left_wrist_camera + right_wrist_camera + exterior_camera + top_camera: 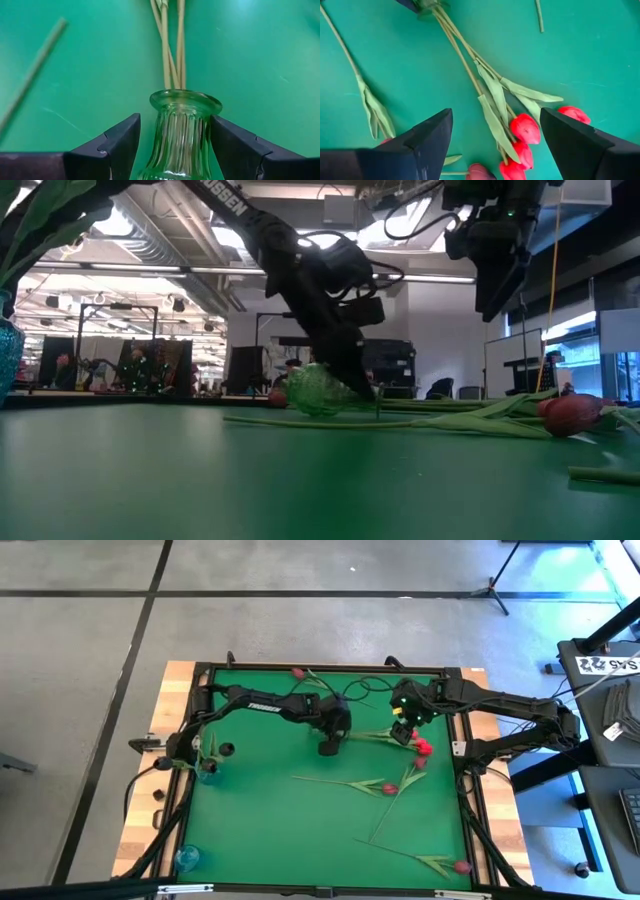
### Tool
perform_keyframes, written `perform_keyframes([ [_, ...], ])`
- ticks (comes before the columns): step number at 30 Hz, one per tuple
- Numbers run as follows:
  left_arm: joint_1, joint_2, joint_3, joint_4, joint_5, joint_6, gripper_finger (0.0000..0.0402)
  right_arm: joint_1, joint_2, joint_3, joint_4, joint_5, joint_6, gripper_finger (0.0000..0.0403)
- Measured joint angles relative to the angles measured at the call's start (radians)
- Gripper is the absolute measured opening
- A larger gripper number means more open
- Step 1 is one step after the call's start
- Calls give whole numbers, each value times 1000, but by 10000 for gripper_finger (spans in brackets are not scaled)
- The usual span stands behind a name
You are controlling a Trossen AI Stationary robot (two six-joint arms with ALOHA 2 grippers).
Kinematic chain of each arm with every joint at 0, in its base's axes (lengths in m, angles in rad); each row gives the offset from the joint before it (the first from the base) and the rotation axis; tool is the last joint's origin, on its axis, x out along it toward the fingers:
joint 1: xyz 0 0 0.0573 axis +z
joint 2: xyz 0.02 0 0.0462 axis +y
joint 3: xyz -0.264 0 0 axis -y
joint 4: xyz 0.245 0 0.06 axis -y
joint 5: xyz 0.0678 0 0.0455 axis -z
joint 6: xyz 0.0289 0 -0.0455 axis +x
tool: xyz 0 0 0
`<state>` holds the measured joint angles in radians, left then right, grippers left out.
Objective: Sort flowers into vase by color
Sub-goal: Adjust the green vase on the top right of the table
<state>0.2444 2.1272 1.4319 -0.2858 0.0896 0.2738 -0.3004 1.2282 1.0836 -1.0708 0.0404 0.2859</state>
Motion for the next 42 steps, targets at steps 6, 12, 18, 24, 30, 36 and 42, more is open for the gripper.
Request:
perform_keyframes([
  [6, -13, 6, 91, -209, 15, -5, 231, 0, 0, 0, -3, -7, -6, 299],
  [12, -11, 3, 130, -304, -25, 18, 231, -1, 0, 0, -2, -2, -6, 299],
  [18, -28, 23, 108, -259, -28, 14, 223, -1, 0, -24, 18, 12, -11, 299],
  [24, -43, 29, 105, -207, -65, -23, 161, 16, 0, -163, 32, -6, -64, 299],
  [30, -37, 29, 107, -178, -76, -78, 158, 80, 0, -201, 21, -25, -102, 299],
  [36, -37, 45, 106, -76, -53, -83, 158, 123, 0, -239, 32, 52, -193, 299],
  [42, -42, 71, 111, 7, -42, -88, 158, 123, 6, -283, 138, 80, -284, 298],
])
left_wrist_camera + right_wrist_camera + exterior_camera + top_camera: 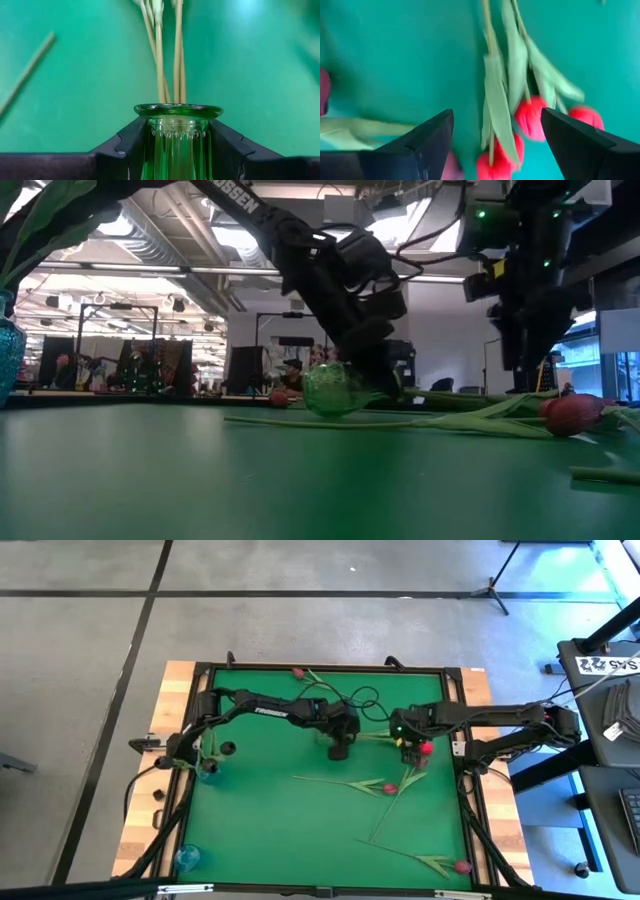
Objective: Sort flowers into vase by color
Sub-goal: Adjust the green vase on the top right of the table
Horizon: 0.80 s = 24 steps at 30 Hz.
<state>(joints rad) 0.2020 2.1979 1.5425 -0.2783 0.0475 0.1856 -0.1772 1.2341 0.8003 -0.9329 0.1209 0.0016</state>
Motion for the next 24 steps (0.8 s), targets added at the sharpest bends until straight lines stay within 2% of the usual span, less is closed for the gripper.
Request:
perform_keyframes([
  [5, 0, 4, -2, 91, 20, -33, 158, -16, 101, -4, 72, -2, -113, 298],
  [9, -6, 7, -4, 146, 24, -68, 158, -59, 186, -2, 71, 14, -129, 298],
  [14, -24, 8, -4, 165, 42, -75, 158, -111, 236, -2, 114, 97, -216, 290],
  [17, -37, 8, -4, 168, 44, -78, 158, -139, 242, -2, 151, 105, -254, 257],
  [24, -42, 12, -7, 245, 43, -159, 158, -138, 242, 42, 125, 71, -270, 145],
])
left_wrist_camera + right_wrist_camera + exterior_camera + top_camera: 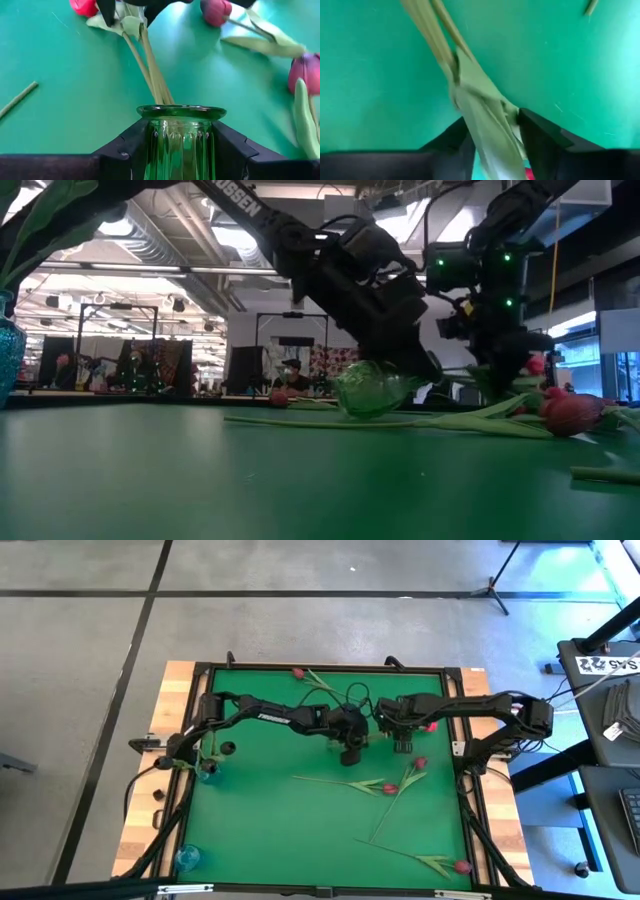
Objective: Sort flowers into vase by color
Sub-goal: Adjust the green vase on the top right of the table
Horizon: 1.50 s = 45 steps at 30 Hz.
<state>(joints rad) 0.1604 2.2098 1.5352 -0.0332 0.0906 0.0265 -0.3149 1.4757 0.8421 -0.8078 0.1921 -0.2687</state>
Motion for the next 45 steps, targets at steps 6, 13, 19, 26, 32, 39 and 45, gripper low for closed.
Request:
perform_keyframes([
  [6, 3, 12, -1, 83, -48, -16, 158, 2, -23, 67, -59, -28, -3, 145],
  [13, 11, 23, 2, 112, -71, -55, 158, 1, -48, 115, -156, -27, -11, 237],
  [19, 11, 24, 2, 143, -74, -51, 158, 1, -48, 199, -249, -26, -12, 311],
  [26, 20, 24, 2, 143, -74, -50, 158, 1, -93, 298, -369, -28, 87, 324],
  [32, 28, 24, 2, 143, -75, -49, 158, 3, -344, 230, -354, -111, 574, 301],
  [39, 31, 24, 2, 144, -74, -31, 158, 100, -606, 0, -118, -159, 1642, 278],
  [45, 31, 24, 2, 145, -73, -16, 158, 189, -642, -181, 110, -56, 2206, 278],
])
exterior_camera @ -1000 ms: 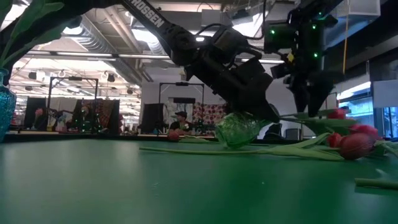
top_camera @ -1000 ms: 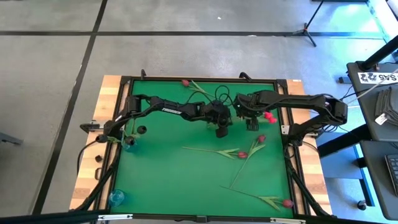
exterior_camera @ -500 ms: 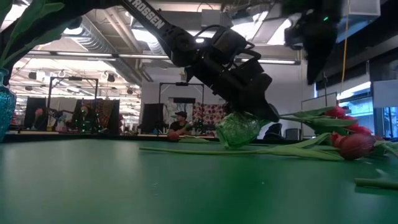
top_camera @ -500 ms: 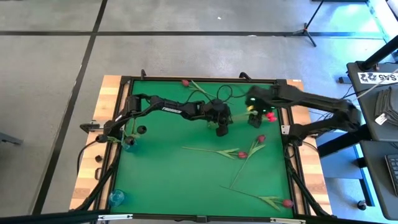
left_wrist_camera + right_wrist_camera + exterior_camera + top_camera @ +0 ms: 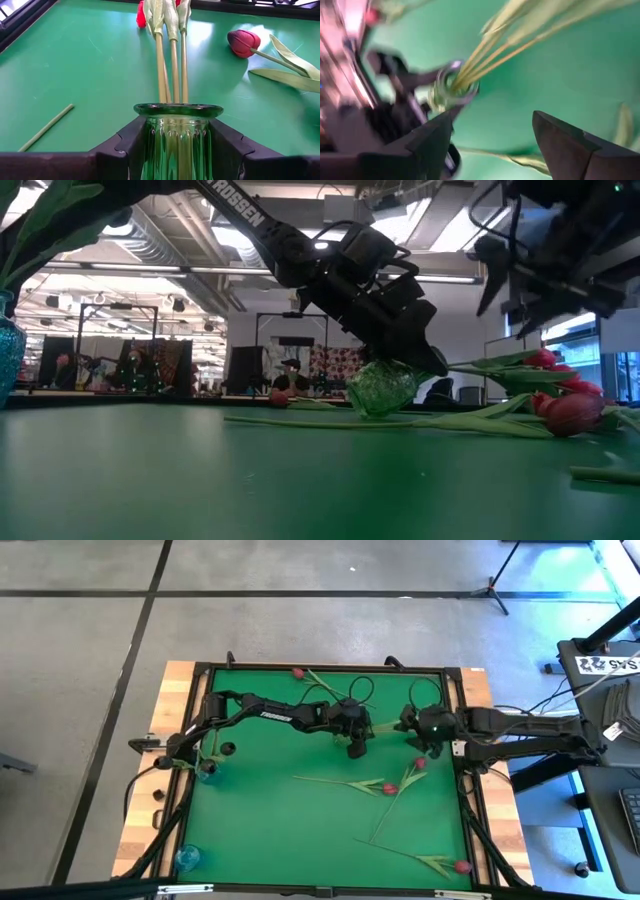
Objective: Sort flowers into vase by color
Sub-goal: Adjust the green vase on the top right of the table
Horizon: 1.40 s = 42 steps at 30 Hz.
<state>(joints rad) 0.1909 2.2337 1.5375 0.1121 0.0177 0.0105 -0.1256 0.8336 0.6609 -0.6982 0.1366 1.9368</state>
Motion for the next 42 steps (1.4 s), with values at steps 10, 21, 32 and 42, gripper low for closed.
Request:
perform_keyframes([
  [10, -2, -2, 0, -4, 16, 0, 158, -33, 9, -121, 21, 159, 365, 280],
  [21, -2, -2, 0, -3, 24, 0, 158, -170, 83, -181, 156, 125, 358, 280],
  [32, -2, -2, 0, 143, 16, -40, 158, -169, 91, -76, 142, 325, 15, 280],
  [42, 5, -3, 1, 564, -97, -142, 158, -167, 91, 182, 1, 484, -441, 280],
])
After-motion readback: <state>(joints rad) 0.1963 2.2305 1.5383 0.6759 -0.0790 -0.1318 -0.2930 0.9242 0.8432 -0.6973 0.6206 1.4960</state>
